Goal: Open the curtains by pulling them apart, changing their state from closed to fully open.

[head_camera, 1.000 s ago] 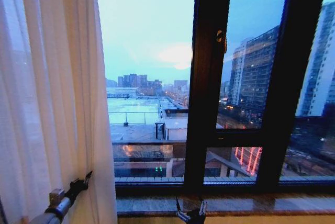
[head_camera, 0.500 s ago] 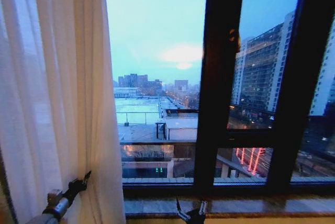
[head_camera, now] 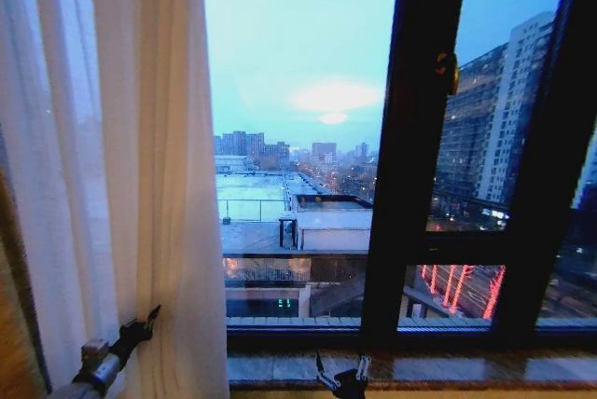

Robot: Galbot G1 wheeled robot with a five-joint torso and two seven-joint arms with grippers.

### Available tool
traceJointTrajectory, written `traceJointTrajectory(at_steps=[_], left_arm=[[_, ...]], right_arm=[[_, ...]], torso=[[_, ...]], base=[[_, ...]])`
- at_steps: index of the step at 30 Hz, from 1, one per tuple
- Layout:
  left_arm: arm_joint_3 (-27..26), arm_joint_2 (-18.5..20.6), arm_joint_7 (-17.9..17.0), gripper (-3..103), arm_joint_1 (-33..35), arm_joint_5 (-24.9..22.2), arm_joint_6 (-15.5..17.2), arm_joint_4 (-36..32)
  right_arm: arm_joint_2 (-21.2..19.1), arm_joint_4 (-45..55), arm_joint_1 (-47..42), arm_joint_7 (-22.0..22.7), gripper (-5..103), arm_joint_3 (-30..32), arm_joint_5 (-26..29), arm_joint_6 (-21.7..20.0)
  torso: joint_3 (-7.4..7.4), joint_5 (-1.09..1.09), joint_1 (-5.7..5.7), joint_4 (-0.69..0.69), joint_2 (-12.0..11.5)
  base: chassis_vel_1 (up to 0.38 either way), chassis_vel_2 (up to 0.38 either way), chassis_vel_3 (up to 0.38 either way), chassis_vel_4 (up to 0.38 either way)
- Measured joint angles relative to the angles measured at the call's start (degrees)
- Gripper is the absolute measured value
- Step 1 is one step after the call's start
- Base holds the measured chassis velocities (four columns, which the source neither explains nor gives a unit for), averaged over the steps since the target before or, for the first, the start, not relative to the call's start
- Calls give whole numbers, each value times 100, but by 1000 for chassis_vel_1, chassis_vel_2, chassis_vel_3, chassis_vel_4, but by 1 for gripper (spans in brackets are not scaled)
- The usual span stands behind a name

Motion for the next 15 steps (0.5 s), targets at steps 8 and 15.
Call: traceJointTrajectory(at_steps=[8,15], left_arm=[[-680,45,-41,0,291,-64,-148,4],[-1472,325,-30,0,594,-532,-199,203]], right_arm=[[3,-10,-4,-13,100,-18,-13,10],[2,-34,47,-16,100,-17,-1,15]], torso=[[0,-2,1,4,0],[-1,-1,0,3,0]], base=[[0,0,0,0],[0,0,0,0]])
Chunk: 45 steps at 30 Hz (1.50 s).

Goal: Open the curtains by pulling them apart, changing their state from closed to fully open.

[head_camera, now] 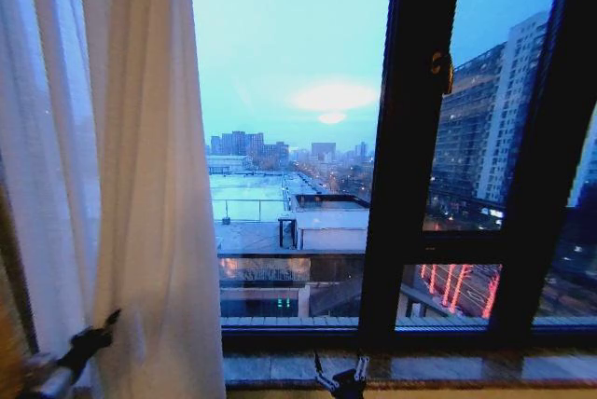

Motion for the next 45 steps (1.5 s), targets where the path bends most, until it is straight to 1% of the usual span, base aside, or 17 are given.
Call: traceJointTrajectory(at_steps=[2,7,10,13,22,26,28,31,32,34,36,37,39,40,42,43,45], left_arm=[[-204,183,3,0,84,-155,-21,129],[-520,370,3,0,211,-400,-101,387],[-893,517,-28,0,385,-662,-294,797],[-1125,573,-125,0,452,-810,-366,1056],[-1355,715,-387,0,436,-1076,-477,1540],[-1360,775,-795,0,265,-1079,-478,1678],[-1349,782,-896,0,223,-1063,-475,1695],[-1315,825,-1499,0,-2,-942,-346,1805],[-1315,825,-1499,0,-2,-942,-346,1805],[-1313,889,-1851,0,-91,-908,-290,1913],[-1316,1026,-2042,0,-138,-901,-287,2114],[-1316,1026,-2042,0,-138,-901,-287,2114],[-1316,1279,-2010,0,-136,-994,-320,2400],[-1316,1279,-2010,0,-136,-994,-320,2400],[-1297,1491,-1855,0,-105,-1126,-333,2591],[-1260,1572,-1755,0,-97,-1170,-350,2662],[-1222,1683,-1664,0,-98,-1222,-363,2744]], right_arm=[[0,-18,30,-2,100,-10,8,0],[0,-44,72,-2,100,-15,29,0],[0,-69,116,-3,100,-15,100,-1],[0,-89,144,-4,100,-15,139,-4],[0,-130,184,-5,100,-12,164,-9],[0,-163,219,-5,100,-25,166,-12],[0,-167,223,-5,100,-26,167,-13],[0,-177,231,-5,100,-16,184,-13],[0,-177,231,-5,100,-16,184,-13],[0,-178,230,-5,100,1,201,-13],[0,-177,226,-5,100,15,238,-13],[0,-177,226,-5,100,15,238,-13],[0,-171,217,-5,100,17,264,-12],[0,-171,217,-5,100,17,264,-12],[0,-162,210,-5,100,13,270,-9],[2,-151,204,-7,100,4,270,-7],[-1,-142,192,-5,100,5,271,-5]], torso=[[0,0,0,-1,0],[0,0,1,-2,0],[0,1,0,0,0],[0,1,0,0,0],[0,-1,1,-1,0],[0,-1,0,0,0],[0,-1,1,0,0],[0,0,1,-3,0],[0,0,1,-3,0],[1,1,1,-3,0],[0,1,0,-2,0],[0,1,0,-2,0],[1,0,1,1,0],[1,0,1,1,0],[1,0,1,2,0],[0,-4,1,-4,0],[1,-3,1,-4,0]], base=[[0,0,0,0],[0,0,0,0],[0,0,0,0],[0,0,0,0],[0,0,0,0],[0,0,0,0],[0,0,0,0],[0,0,0,0],[0,0,0,0],[0,0,0,0],[0,0,0,0],[0,0,0,0],[0,0,0,0],[0,0,0,0],[0,0,0,0],[0,0,0,0],[0,0,0,0]])
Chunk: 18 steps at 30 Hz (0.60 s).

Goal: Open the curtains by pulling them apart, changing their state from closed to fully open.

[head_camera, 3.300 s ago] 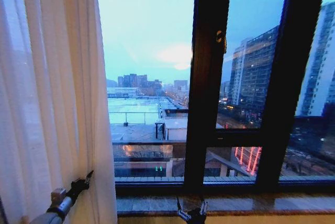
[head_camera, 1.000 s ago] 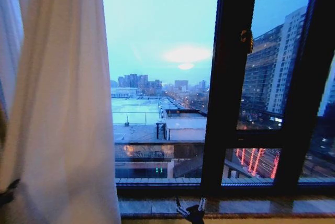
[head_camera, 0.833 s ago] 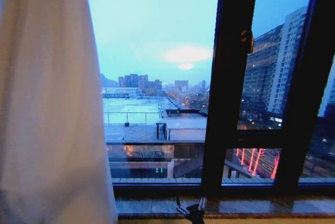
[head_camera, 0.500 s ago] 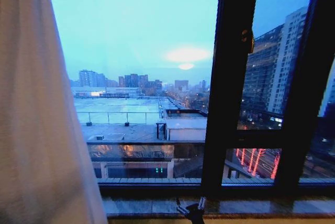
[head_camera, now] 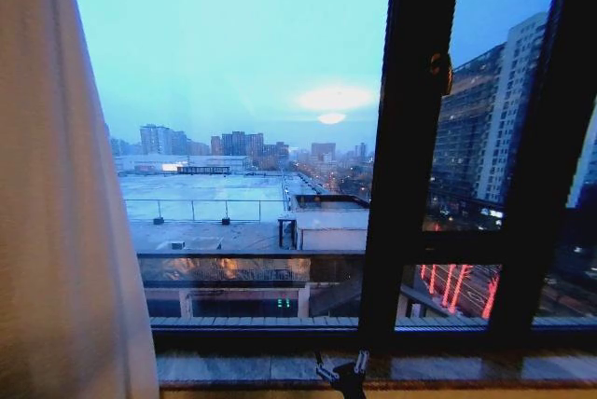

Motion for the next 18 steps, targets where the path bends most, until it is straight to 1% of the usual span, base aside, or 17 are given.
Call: traceJointTrajectory(at_steps=[1,6,8,9,11,12,13,14,16,17,18], left_arm=[[52,72,68,0,-12,-43,-5,55],[205,208,129,0,-64,-91,-14,162],[219,203,180,0,-16,-96,21,83],[219,105,281,3,59,-95,126,-191],[222,80,300,3,69,-94,136,-250],[232,-2,417,8,99,-87,164,-428],[250,-101,605,14,129,-74,195,-657],[250,-101,605,14,129,-74,195,-657],[303,-202,818,25,134,-53,188,-954],[330,-259,921,30,130,-26,186,-1131],[330,-259,921,30,130,-26,186,-1131]], right_arm=[[2,16,-9,0,100,-3,0,2],[1,75,-53,-1,100,14,2,6],[1,92,-78,-1,100,27,4,10],[2,105,-107,-1,100,37,7,21],[2,108,-111,-1,100,38,7,23],[2,119,-124,-2,100,37,7,29],[1,134,-130,-3,100,30,5,30],[1,134,-130,-3,100,30,5,30],[1,151,-140,-6,100,18,-2,30],[1,159,-144,-7,100,17,-8,30],[1,159,-144,-7,100,17,-8,30]], torso=[[0,3,0,0,0],[0,3,0,1,0],[0,2,0,4,0],[-1,4,0,9,0],[0,4,0,9,0],[-1,5,0,9,0],[-1,4,0,7,0],[-1,4,0,7,0],[-1,5,0,1,0],[0,5,0,1,0],[0,5,0,1,0]], base=[[0,0,0,0],[0,0,0,0],[0,0,0,0],[0,0,0,0],[0,0,0,0],[0,0,0,0],[0,0,0,0],[0,0,0,0],[0,0,0,0],[0,0,0,0],[0,0,0,0]])
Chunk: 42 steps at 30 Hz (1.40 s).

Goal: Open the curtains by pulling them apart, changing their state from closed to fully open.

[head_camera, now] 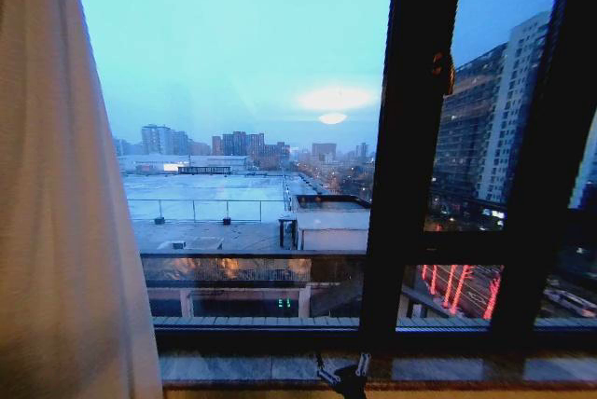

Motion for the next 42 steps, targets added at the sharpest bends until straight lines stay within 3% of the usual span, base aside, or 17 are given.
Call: traceJointTrajectory(at_steps=[1,3,5,7,9,10,13,14,17,20,26,33,36,37,39,41,42], left_arm=[[31,-62,79,30,-3,26,8,-227],[115,-157,149,46,10,51,154,-715],[138,-170,157,46,17,58,177,-792],[241,-205,202,63,65,86,282,-1088],[255,-208,211,63,71,87,298,-1130],[293,-208,255,74,93,88,348,-1226],[307,-203,313,74,111,89,356,-1254],[321,-190,560,84,184,91,362,-1332],[325,-229,989,94,388,101,380,-1645],[369,-260,1157,100,441,102,412,-1830],[610,-75,1384,100,263,98,438,-1691],[1062,471,1596,101,-108,-78,473,-978],[1066,517,1632,97,-126,-137,523,-929],[1066,517,1624,87,-126,-162,542,-924],[1066,517,1611,87,-122,-165,543,-924],[1066,502,1581,76,-102,-165,543,-919],[1066,502,1581,76,-102,-165,543,-919]], right_arm=[[0,12,-11,-2,100,-1,-6,0],[1,25,-41,-5,100,0,-14,2],[0,28,-48,-5,100,2,-15,3],[0,48,-71,-6,100,13,-17,11],[0,50,-75,-5,100,16,-18,13],[0,52,-89,-5,100,21,-22,20],[0,52,-96,-6,100,22,-26,24],[0,43,-104,-6,100,23,-50,43],[0,-14,-105,-12,100,9,-151,90],[0,-38,-96,-29,100,-15,-187,95],[0,-60,-83,-50,100,-28,-225,96],[0,-93,-56,-57,100,-18,-227,96],[0,-108,-42,-61,100,-32,-233,96],[0,-111,-41,-64,100,-40,-240,96],[0,-113,-41,-66,100,-41,-245,96],[1,-113,-46,-69,100,-44,-254,96],[1,-113,-46,-69,100,-44,-254,96]], torso=[[0,-1,0,0,0],[0,1,0,1,0],[0,1,0,1,0],[0,1,0,2,0],[0,1,0,2,0],[0,0,0,2,0],[0,0,0,2,0],[0,0,0,2,0],[0,0,0,3,0],[0,0,-1,3,0],[0,0,0,1,0],[0,-1,0,1,0],[0,-1,0,3,0],[0,-1,0,3,0],[0,-1,0,2,0],[0,-1,0,2,0],[0,-1,0,2,0]], base=[[0,0,0,0],[0,0,0,0],[0,0,0,0],[0,0,0,0],[0,0,0,0],[0,0,0,0],[0,0,0,0],[0,0,0,0],[0,0,0,0],[0,0,0,0],[0,0,0,0],[0,0,0,0],[0,0,0,0],[0,0,0,0],[0,0,0,0],[0,0,0,0],[0,0,0,0]])
